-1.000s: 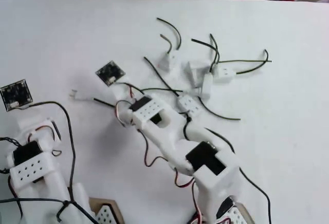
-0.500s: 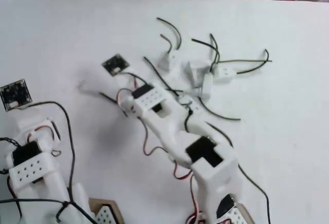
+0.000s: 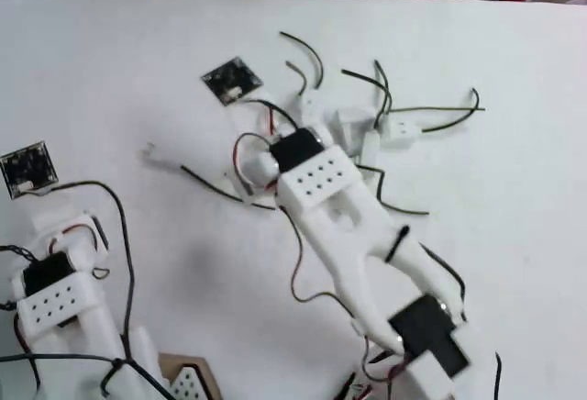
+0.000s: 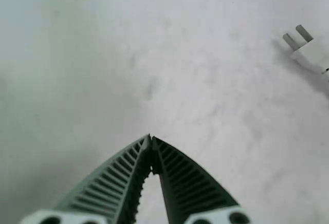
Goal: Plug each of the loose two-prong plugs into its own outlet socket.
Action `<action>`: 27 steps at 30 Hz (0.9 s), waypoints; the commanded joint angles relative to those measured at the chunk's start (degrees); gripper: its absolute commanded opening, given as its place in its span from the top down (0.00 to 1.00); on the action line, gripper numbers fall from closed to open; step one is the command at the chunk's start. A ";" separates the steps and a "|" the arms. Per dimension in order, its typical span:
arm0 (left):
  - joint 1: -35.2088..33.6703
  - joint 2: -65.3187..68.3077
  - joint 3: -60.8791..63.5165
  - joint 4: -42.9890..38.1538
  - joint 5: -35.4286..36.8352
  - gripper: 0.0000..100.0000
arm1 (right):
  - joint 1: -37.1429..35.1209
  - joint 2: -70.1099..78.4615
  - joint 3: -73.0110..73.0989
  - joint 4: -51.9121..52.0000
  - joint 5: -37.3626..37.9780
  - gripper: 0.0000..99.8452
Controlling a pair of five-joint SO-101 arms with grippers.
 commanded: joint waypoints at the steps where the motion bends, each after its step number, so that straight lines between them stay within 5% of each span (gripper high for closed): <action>1: -0.22 -1.45 -2.90 -1.14 0.18 0.98 | -1.10 -3.30 1.49 0.22 0.62 0.96; 7: -0.22 -1.45 -2.81 -1.14 0.18 0.98 | -3.91 4.97 7.03 -6.02 0.62 0.78; 16: -0.22 -1.45 -2.81 -1.14 0.09 0.98 | -3.03 23.16 1.14 -11.38 0.62 0.77; 19: -0.22 -1.45 -2.81 -1.14 0.09 0.98 | -2.95 26.15 -0.09 -11.21 2.29 0.82; 23: -0.22 -1.45 -2.81 -1.14 0.09 0.98 | -2.95 26.15 0.09 -11.12 10.90 0.99; 27: -0.22 -1.45 -2.81 -1.14 0.09 0.98 | -2.95 23.96 0.09 -7.87 11.78 0.98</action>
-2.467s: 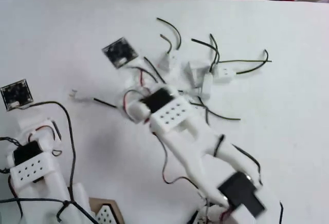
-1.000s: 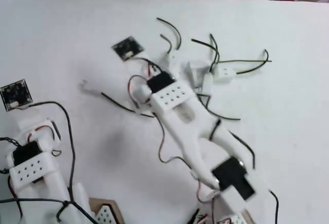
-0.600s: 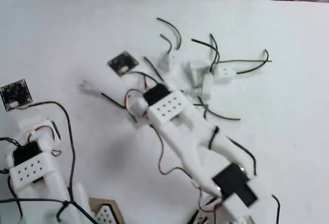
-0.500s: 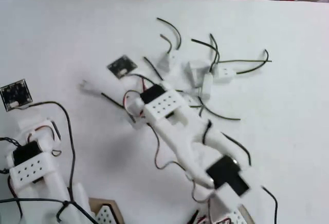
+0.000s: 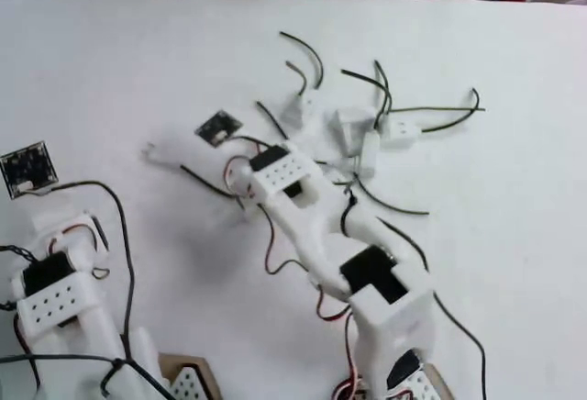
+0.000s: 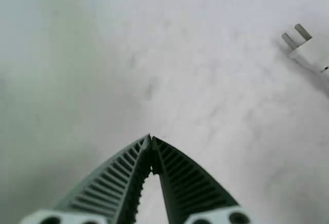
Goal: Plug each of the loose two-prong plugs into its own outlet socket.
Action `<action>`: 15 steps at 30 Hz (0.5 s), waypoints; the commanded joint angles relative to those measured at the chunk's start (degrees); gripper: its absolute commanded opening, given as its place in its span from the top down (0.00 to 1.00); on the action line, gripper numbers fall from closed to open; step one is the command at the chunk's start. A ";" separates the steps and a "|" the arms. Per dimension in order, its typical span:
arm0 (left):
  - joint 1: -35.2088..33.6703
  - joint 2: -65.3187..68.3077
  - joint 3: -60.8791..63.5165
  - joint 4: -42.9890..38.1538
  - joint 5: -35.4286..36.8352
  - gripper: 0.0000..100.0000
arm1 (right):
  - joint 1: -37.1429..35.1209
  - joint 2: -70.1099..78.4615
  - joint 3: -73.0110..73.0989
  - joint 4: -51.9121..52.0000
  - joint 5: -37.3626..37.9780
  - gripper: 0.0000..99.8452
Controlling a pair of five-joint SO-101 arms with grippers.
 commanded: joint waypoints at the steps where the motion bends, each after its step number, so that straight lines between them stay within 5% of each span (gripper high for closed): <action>1: -0.22 -1.45 -2.81 -1.14 0.09 0.98 | -0.48 -2.95 -0.70 3.30 1.41 0.99; 15: -0.22 -1.45 -2.81 -1.14 0.09 0.98 | -0.40 -29.76 -0.70 23.96 1.76 0.98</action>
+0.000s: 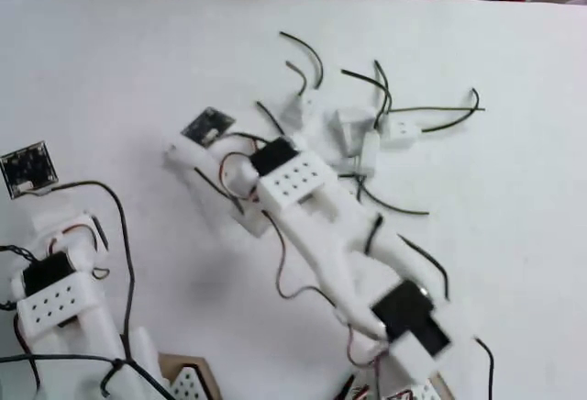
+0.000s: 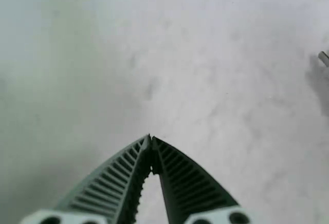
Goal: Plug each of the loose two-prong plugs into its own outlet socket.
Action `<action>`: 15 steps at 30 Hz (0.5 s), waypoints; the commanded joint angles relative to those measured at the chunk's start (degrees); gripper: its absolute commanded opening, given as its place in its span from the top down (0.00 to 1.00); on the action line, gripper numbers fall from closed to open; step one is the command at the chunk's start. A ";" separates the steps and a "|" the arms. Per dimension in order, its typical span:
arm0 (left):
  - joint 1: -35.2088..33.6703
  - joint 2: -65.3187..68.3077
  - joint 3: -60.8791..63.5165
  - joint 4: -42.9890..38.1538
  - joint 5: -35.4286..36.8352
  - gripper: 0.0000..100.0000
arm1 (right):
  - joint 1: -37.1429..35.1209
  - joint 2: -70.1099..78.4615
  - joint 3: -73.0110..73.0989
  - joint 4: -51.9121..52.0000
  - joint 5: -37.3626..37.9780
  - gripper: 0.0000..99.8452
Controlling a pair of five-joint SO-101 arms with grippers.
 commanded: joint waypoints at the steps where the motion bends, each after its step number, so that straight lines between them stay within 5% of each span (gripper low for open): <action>1: -0.22 -1.45 -2.81 -1.14 0.09 0.98 | 0.66 -10.77 -0.97 5.85 0.70 0.98; 15: -0.22 -1.45 -2.81 -1.14 0.09 0.98 | 17.36 -40.75 -0.97 16.13 4.75 0.98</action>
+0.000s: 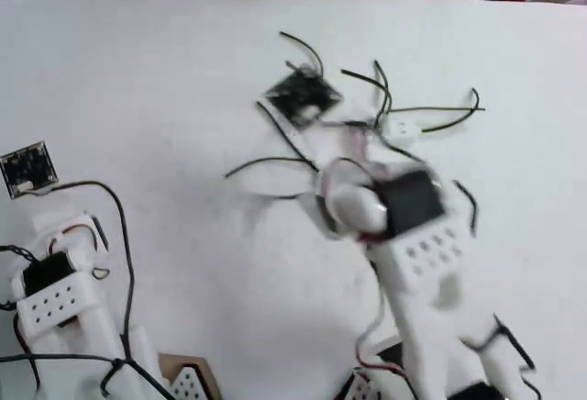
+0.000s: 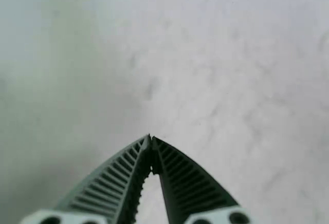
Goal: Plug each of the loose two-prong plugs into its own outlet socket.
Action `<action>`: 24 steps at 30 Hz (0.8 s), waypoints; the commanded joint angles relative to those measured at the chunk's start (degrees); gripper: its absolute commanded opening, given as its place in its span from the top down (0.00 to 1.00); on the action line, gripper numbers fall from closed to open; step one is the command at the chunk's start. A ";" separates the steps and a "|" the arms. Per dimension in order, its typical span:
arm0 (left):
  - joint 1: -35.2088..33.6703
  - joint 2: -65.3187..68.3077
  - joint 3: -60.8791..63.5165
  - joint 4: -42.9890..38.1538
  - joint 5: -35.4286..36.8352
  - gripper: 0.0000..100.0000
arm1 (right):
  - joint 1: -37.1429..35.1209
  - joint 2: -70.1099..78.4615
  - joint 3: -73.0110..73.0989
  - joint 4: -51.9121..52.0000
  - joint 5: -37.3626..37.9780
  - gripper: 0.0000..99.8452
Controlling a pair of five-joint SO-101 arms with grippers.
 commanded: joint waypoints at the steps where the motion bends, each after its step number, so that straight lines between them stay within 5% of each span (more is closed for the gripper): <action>1: -0.22 -1.45 -2.81 -1.14 0.09 0.98 | 3.47 -6.11 -0.97 0.57 1.58 0.98; 8: -0.22 -1.45 -2.81 -1.14 0.09 0.98 | 3.47 -6.81 0.26 -5.32 1.41 0.98; 16: -0.22 -1.45 -2.81 -1.14 0.09 0.98 | -2.86 3.30 19.60 -29.76 -5.89 0.98; 24: -0.22 -1.36 -2.81 -1.14 0.09 0.98 | -7.43 7.96 19.34 -32.57 -11.43 0.78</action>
